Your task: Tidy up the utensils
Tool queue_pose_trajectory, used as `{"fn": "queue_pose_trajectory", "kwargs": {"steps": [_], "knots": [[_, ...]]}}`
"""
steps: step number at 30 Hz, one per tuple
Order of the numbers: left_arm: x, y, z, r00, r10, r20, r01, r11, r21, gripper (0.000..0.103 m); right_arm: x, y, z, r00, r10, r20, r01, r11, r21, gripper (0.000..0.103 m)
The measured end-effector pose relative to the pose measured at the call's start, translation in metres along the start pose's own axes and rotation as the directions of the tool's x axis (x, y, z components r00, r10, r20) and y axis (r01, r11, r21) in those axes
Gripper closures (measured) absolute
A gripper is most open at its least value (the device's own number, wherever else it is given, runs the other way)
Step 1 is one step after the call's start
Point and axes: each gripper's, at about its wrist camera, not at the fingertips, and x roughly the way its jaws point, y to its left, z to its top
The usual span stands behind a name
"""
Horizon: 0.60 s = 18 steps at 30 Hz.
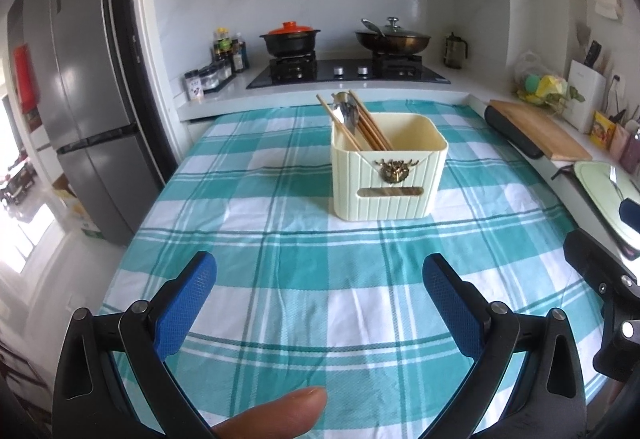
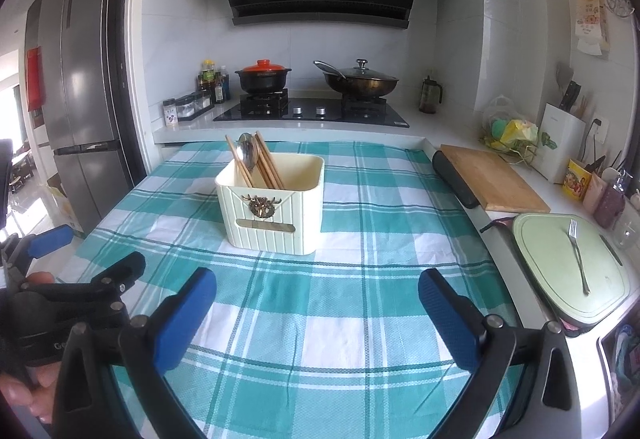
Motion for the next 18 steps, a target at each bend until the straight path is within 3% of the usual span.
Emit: {"fn": "queue_pose_trajectory", "kwargs": {"steps": [18], "knots": [[0.0015, 0.003, 0.0012, 1.0, -0.002, -0.006, 0.002, 1.0, -0.006, 0.0, -0.0035, 0.0089, -0.0017, 1.0, 0.003, 0.002, -0.003, 1.0, -0.018, 0.0]]}}
